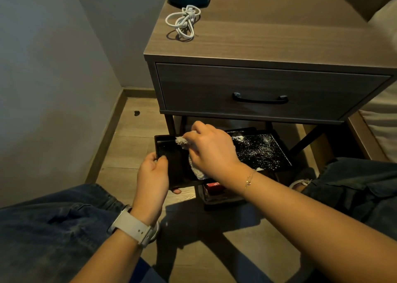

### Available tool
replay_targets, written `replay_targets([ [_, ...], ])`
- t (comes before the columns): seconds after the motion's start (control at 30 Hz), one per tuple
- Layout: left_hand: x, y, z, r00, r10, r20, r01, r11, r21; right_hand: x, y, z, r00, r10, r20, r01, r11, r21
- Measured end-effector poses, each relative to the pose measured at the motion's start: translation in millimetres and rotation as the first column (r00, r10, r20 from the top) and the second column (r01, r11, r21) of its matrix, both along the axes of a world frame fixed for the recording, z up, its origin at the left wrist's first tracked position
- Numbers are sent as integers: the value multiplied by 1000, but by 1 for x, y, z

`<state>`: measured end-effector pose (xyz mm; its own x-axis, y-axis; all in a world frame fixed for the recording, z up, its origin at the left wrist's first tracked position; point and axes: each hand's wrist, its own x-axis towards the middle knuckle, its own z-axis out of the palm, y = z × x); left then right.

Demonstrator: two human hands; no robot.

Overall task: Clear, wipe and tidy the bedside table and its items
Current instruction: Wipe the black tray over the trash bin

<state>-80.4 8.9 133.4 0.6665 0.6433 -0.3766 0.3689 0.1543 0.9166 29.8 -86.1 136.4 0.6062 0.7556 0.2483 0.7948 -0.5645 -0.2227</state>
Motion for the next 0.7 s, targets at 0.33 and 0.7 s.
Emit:
replay_targets([
  [0.33,-1,9,-5,1000,-6,-27,9,994,112,30,-32,-14,974,-215,-66,202,965,-167],
  [0.7,3,15,-5,998,21,-52,-15,994,105,-19,47,15,982,188,-17,-188,982,-1],
])
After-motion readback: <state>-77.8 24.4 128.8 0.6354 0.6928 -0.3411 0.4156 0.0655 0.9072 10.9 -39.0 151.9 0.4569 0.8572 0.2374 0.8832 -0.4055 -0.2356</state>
